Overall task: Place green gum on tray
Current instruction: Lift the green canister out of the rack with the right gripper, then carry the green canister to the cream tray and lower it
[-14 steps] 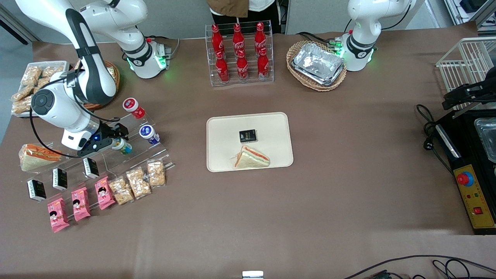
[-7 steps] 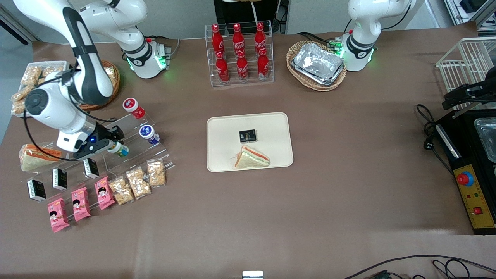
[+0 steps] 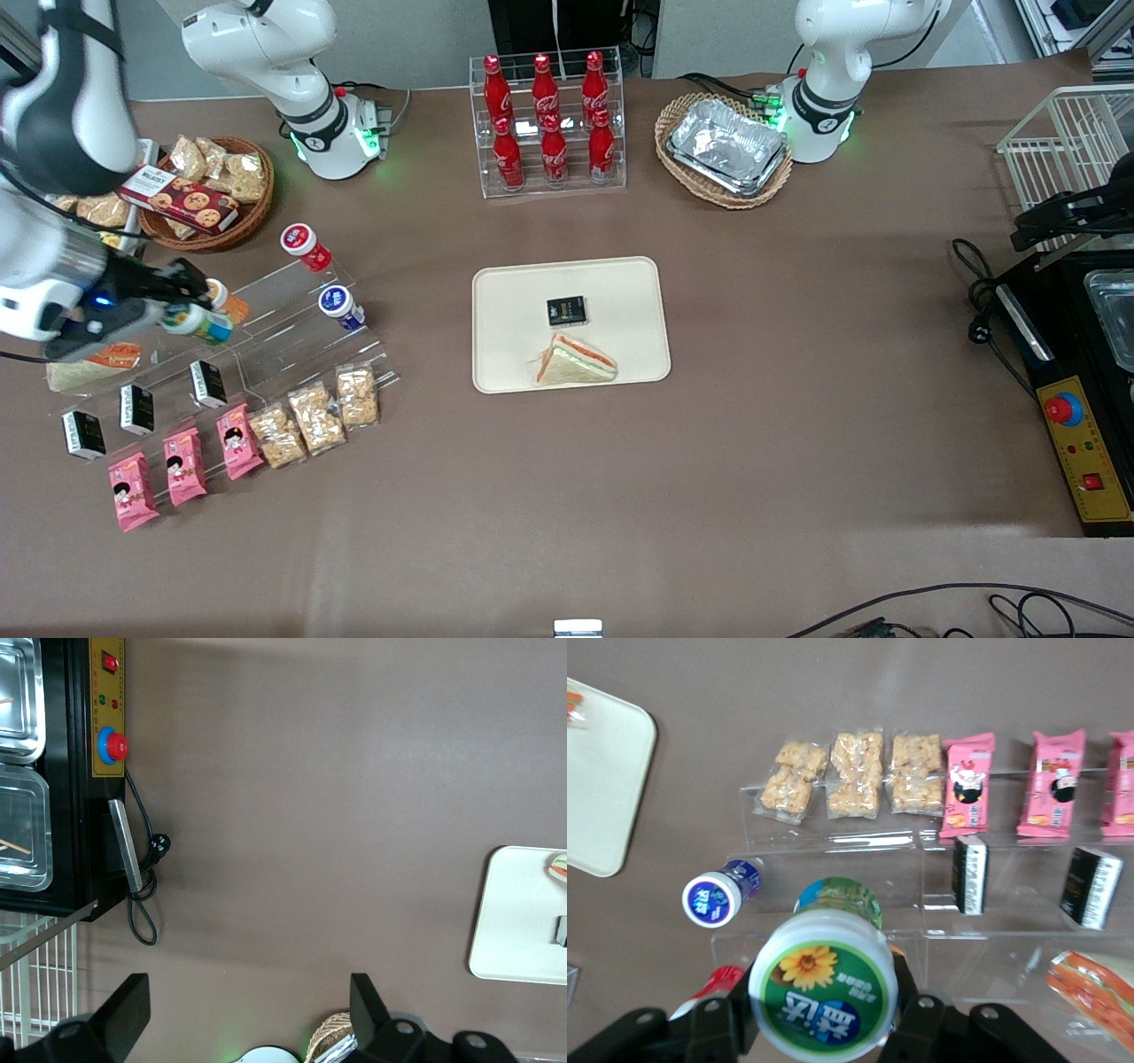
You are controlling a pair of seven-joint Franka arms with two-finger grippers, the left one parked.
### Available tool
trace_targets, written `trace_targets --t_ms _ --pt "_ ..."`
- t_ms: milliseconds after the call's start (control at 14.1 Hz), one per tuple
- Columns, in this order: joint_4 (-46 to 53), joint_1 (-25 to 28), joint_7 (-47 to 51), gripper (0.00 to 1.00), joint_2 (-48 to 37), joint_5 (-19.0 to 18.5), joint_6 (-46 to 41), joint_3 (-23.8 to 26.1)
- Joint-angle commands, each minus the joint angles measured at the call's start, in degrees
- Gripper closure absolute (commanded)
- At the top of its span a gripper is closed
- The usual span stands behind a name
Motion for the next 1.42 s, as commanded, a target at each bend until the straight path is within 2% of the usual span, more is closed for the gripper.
trace_targets --t_ms 0,142,212,425,496,708,850,920,1133,1345 --pt "14.4 -0.1 0.8 0.71 4.6 -0.6 -11.4 -0.6" --pt "19.6 0.0 4.8 0.71 6.1 -0.1 -16.9 -0.7" --pt "20.1 0.5 10.1 0.71 5.8 0.3 -18.9 -0.2" --pt "20.1 2.5 23.1 0.71 5.2 4.3 -21.2 2.9" --pt "20.0 2.5 28.6 0.70 5.2 5.9 -21.5 5.1" --pt "19.1 2.5 41.9 0.70 5.9 6.4 -19.6 15.0" --pt "16.2 4.2 48.4 0.70 7.3 6.5 -13.4 19.6" --pt "13.0 6.5 50.4 0.70 7.5 6.5 -8.8 20.2" --pt "3.1 13.9 57.4 0.70 8.5 6.5 6.0 20.2" --pt "-3.0 18.7 61.1 0.70 12.2 6.4 18.1 20.2"
